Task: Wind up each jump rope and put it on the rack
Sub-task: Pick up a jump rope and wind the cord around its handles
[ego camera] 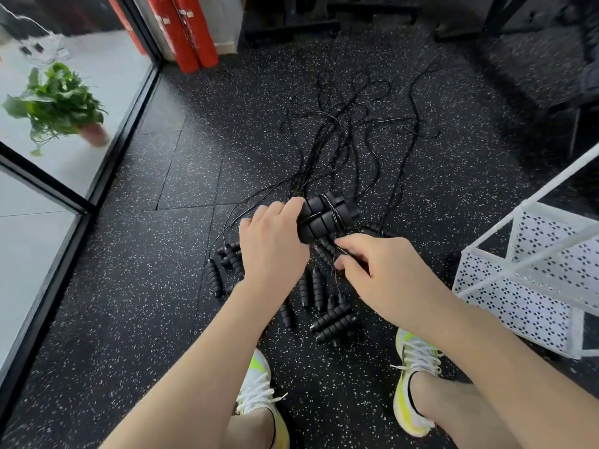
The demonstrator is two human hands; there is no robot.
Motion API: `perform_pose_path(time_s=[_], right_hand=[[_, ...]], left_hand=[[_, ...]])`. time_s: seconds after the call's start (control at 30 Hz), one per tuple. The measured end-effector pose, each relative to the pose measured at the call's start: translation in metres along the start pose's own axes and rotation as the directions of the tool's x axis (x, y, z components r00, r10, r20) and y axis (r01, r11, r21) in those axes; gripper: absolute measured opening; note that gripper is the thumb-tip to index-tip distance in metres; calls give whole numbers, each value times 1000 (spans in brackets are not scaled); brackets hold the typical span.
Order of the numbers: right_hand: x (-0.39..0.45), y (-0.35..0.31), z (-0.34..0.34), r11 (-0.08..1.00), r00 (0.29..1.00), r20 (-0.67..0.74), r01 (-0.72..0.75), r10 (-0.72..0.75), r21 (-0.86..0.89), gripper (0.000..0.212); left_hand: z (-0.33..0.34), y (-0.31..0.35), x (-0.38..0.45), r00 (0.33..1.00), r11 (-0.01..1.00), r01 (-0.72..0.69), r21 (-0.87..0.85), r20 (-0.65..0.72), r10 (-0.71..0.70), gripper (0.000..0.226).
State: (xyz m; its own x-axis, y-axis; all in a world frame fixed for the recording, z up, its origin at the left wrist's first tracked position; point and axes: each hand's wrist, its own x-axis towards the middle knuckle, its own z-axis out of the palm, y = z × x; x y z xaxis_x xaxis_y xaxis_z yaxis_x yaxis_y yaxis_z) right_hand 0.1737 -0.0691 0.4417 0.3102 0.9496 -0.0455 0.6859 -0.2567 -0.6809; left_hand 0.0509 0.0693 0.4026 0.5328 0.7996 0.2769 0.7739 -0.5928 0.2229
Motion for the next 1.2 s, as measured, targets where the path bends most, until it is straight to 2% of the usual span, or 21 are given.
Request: perform_pose_path(time_s=[0.1,0.23,0.4,0.57,0.73,0.83,0.93,1.0,1.07,1.13,1.2], right_hand=[[1,-1,-7,991,996,-52,63,-69,-117,24],[9,1,-27,962,972,-149,145,-182,-230,10],[23,10,-48,997,991,-110,82,-81,11,25],[30,22,-56,971,999,-45,25,-14,237,16],[38,33,-58,921,999,26,33,-47,388,7],[40,39,-56,857,997,11,59,-75,513,8],[41,44,-44,707,1000,0,18,-25,707,14],[42,47,-30,606,1000,10,-20,21,795,3],[42,48,-16,544,999,-3,-23,46,839,16],[40,43,-6,553,997,-27,-21,78,833,25],[36,38,0,685,992,-39,-58,124,726,34]], left_hand=[[1,1,-1,999,999,-48,18,7,48,52],[4,-2,0,986,986,-165,25,13,165,53],[9,-1,-3,939,939,-344,-28,6,344,50],[5,4,-3,887,882,-462,-96,-38,460,48],[-6,10,-3,834,821,-551,-151,-53,549,41],[-10,13,-4,832,806,-554,-210,-105,544,46],[-11,15,-6,864,820,-504,-272,-163,476,46],[-12,18,-7,899,848,-437,-300,-179,400,44],[-13,19,-8,930,881,-363,-304,-174,323,47],[-13,21,-7,952,907,-297,-297,-163,258,52],[-13,24,-5,970,928,-222,-301,-167,178,51]])
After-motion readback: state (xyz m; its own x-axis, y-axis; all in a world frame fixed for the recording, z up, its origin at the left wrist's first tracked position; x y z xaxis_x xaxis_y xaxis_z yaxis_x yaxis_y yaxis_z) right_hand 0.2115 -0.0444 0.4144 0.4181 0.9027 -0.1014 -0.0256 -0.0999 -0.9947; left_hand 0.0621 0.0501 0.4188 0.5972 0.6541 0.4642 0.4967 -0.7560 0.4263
